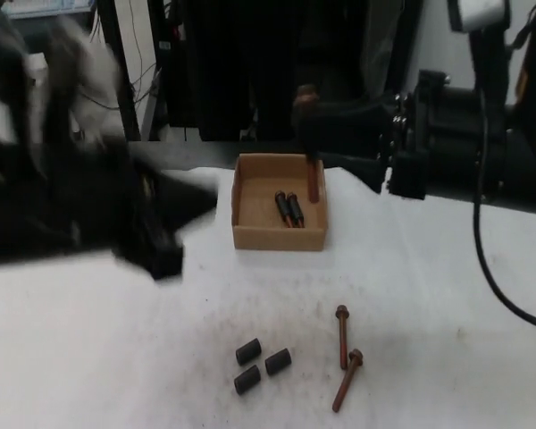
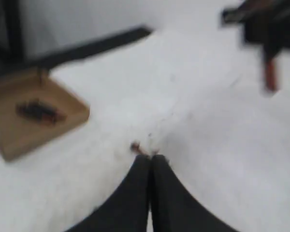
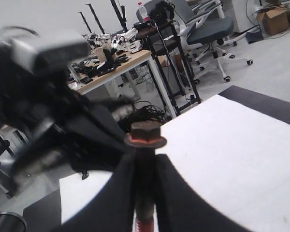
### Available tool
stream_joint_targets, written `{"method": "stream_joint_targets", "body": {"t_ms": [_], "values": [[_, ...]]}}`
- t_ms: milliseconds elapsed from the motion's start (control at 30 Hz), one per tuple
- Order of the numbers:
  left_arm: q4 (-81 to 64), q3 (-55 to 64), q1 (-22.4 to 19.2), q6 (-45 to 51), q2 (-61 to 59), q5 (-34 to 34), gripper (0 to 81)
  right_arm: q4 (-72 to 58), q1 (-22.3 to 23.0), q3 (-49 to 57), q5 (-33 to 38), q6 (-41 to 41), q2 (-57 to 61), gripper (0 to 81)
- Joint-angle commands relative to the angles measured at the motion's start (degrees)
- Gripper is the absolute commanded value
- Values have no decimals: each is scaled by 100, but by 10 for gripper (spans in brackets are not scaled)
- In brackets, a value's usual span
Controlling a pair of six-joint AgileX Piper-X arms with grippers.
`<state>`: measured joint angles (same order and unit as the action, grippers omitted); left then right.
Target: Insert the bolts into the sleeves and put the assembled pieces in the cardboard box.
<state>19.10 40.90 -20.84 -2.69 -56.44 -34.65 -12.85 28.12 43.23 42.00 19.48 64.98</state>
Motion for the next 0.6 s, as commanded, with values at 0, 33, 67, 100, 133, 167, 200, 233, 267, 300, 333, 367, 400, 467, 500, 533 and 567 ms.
{"method": "stream_joint_targets", "body": {"t_ms": [0, 33, 67, 100, 133, 167, 200, 233, 267, 300, 333, 367, 400, 467, 500, 533, 567], "values": [[1134, 23, -52, 210, -747, 292, 3, -19, -136, 28, -5, -66, -120, 8], [1131, 23, -105, 350, -996, 193, 3, -19, -175, 41, -5, -66, -133, 8], [1094, 23, -164, 442, -1188, 215, 3, -19, -210, 40, -5, -66, -150, 8], [1045, 34, -240, 510, -1428, 283, 3, -19, -244, 40, -5, -66, -172, 8], [980, 34, -316, 533, -1657, 283, 10, -19, -284, 40, -5, -66, -197, 8], [935, 34, -400, 534, -1873, 285, 24, -19, -321, 40, 5, -51, -226, 8], [890, 44, -465, 534, -2069, 285, 48, -19, -353, 40, 27, -16, -259, 8], [824, 53, -538, 534, -2248, 285, 85, -19, -390, 40, 36, 33, -297, 8], [781, 87, -608, 534, -2407, 285, 130, -19, -429, 40, 47, 80, -329, 8], [760, 134, -670, 534, -2521, 285, 172, -2, -470, 40, 44, 134, -365, 8], [761, 218, -734, 534, -2647, 285, 229, 1, -505, 40, 99, 158, -402, 8], [761, 315, -799, 534, -2756, 333, 288, 0, -543, 40, 173, 157, -433, 8], [761, 394, -854, 534, -2832, 483, 334, 13, -562, 40, 264, 157, -457, 8], [761, 595, -982, 473, -2970, 936, 417, 16, -608, 40, 426, 157, -501, 8], [784, 708, -1032, 352, -3015, 1032, 432, 16, -612, 40, 484, 186, -513, 8], [859, 838, -1092, 151, -3068, 1112, 432, 16, -610, 40, 513, 200, -525, 8], [941, 966, -1155, -24, -3125, 1223, 432, 16, -624, 40, 530, 199, -524, 8]]}}
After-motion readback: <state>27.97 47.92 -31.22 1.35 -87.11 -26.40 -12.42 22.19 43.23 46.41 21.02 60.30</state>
